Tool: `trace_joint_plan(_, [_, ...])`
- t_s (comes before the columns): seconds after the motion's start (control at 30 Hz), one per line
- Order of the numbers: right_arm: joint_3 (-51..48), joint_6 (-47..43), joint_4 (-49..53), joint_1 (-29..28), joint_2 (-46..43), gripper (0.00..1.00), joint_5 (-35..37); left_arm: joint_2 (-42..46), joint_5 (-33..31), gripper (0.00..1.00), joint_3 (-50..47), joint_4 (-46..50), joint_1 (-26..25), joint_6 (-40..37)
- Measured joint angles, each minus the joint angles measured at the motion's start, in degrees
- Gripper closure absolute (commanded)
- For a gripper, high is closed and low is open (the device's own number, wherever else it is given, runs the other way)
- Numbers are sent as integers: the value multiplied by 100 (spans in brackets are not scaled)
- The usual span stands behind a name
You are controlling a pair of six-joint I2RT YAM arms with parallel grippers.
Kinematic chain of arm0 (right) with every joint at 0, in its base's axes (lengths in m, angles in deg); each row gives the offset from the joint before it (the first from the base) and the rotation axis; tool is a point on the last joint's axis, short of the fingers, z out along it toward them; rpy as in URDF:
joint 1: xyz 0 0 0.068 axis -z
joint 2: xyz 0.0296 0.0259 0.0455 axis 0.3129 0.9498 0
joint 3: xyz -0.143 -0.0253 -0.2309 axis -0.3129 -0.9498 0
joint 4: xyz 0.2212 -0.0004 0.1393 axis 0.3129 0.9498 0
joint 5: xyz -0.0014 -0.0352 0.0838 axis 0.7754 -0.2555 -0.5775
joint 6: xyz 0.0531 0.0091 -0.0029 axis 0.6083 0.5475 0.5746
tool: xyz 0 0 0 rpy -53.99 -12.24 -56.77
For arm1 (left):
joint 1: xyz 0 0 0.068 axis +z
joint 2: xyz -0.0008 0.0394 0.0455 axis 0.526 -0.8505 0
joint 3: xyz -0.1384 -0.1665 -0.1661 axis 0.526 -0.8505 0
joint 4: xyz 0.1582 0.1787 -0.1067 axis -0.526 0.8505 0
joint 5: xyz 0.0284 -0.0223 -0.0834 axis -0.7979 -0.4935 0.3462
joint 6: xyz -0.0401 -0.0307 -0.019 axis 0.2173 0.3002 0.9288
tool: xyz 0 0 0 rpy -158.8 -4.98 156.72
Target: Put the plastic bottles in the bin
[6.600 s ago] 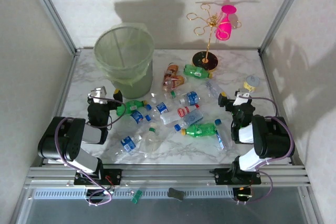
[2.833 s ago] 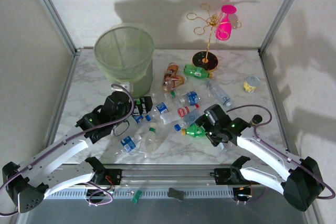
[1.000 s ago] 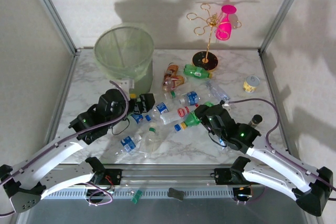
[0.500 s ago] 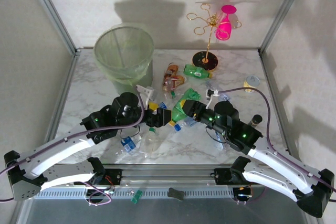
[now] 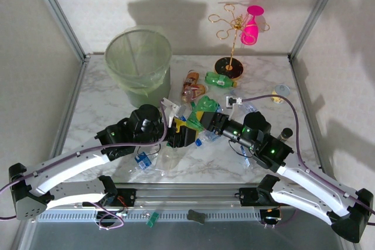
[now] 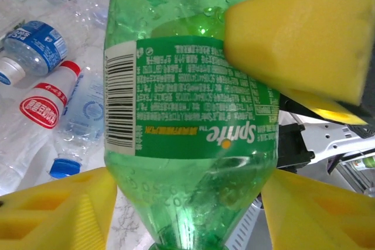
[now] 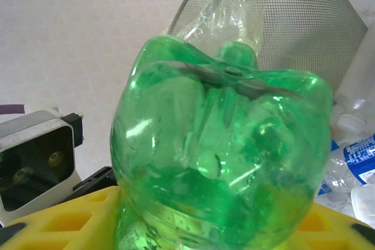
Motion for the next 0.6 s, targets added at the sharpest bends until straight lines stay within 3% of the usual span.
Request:
trace_joint_plan(0.17, [0,-17,4,0,-68,52,17,33,129,56,-2,-22,-7,-2])
trace_joint_plan(0.23, [0,-17,2,0,-85,51,17,55,155,57,-2,-24,-7,-31])
trace_joint_plan(0.47, [0,-15,4,-2,-90,51,59,59,164,39,-2,-20,-9,-52])
trace_joint_plan(0.6, [0,-17,2,-2,-116,50,92,59,225,37,-2,-17,-52,-28])
